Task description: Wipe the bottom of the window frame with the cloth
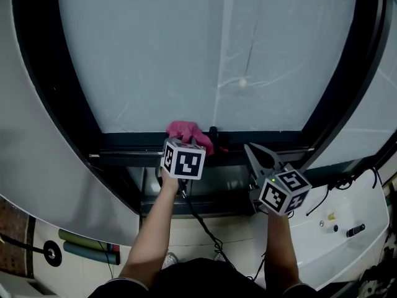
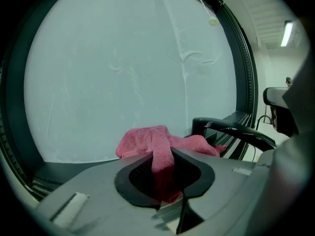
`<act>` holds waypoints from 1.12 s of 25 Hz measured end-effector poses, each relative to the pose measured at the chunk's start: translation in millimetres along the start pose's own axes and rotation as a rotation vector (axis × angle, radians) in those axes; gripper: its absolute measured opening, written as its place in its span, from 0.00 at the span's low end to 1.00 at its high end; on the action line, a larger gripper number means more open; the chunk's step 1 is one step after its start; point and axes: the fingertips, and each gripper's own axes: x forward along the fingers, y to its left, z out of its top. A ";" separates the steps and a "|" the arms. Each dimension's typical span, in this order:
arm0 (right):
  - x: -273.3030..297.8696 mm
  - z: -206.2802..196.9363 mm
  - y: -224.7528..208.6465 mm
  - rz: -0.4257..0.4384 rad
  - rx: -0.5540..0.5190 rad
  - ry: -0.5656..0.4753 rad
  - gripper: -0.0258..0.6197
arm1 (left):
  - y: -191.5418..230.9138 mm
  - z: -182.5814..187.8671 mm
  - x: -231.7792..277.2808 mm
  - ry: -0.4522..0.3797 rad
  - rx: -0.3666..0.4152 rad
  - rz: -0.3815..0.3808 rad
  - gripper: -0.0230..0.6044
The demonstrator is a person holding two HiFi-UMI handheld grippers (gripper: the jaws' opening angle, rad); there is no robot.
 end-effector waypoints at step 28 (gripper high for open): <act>68.3 18.2 102.2 0.125 -0.083 -0.011 0.04 | 182.8 -51.0 -50.1 -0.003 -0.151 0.207 0.17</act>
